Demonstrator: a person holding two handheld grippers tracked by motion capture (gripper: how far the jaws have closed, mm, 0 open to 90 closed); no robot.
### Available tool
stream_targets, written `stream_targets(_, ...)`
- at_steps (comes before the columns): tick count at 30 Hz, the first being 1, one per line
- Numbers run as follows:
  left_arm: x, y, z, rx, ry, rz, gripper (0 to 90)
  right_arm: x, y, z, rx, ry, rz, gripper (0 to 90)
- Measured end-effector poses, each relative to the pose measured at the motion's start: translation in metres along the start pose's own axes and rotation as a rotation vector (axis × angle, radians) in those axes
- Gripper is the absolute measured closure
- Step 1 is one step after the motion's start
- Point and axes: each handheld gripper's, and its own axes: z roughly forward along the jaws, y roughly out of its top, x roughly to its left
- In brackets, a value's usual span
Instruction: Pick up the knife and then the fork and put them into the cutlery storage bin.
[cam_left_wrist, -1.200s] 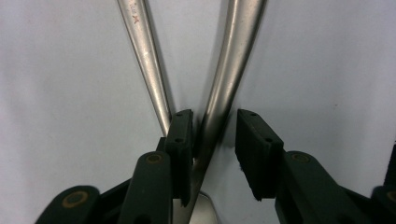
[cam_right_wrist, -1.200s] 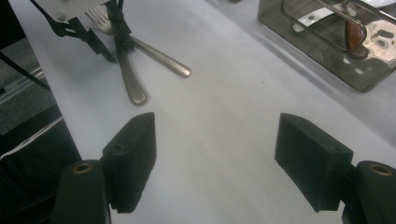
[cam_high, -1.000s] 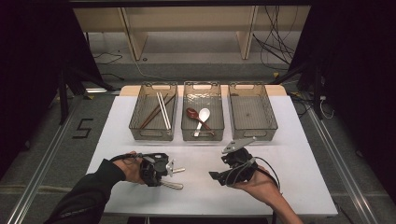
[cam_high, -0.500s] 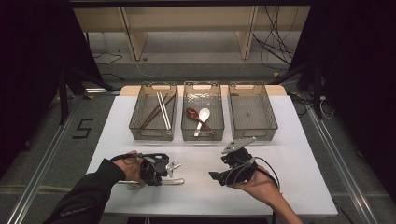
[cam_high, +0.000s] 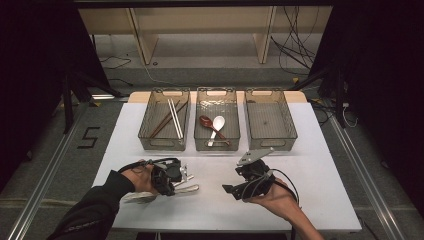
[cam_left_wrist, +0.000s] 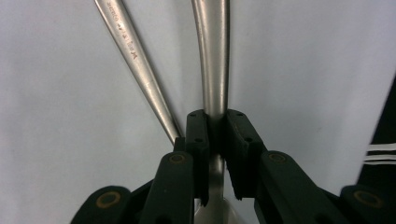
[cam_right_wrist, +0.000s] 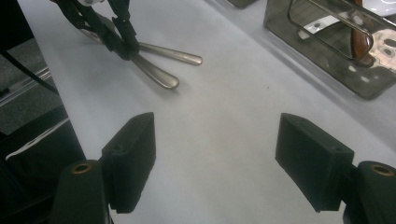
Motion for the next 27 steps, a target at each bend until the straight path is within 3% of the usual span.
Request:
stream_targets(3,0.0,0.004,-0.007,-0.013,-0.013,-0.03,79.8,0.002,0.0,0.0,-0.01,0.004,-0.01,29.5)
stream_targets(7,0.002,0.007,-0.013,-0.047,-0.068,-0.092,79.8,0.006,0.001,0.001,-0.021,0.002,-0.038,29.5)
stream_targets(12,0.0,0.016,-0.017,-0.058,-0.129,-0.096,79.7,0.017,0.003,0.001,-0.047,0.005,-0.104,29.1)
stream_targets(18,0.001,0.028,-0.022,-0.07,-0.144,-0.114,79.7,0.031,0.004,0.003,-0.063,-0.002,-0.2,28.9)
stream_targets(27,0.0,0.043,-0.032,-0.095,-0.142,-0.111,79.6,0.053,0.003,0.008,-0.071,-0.079,-0.377,29.1)
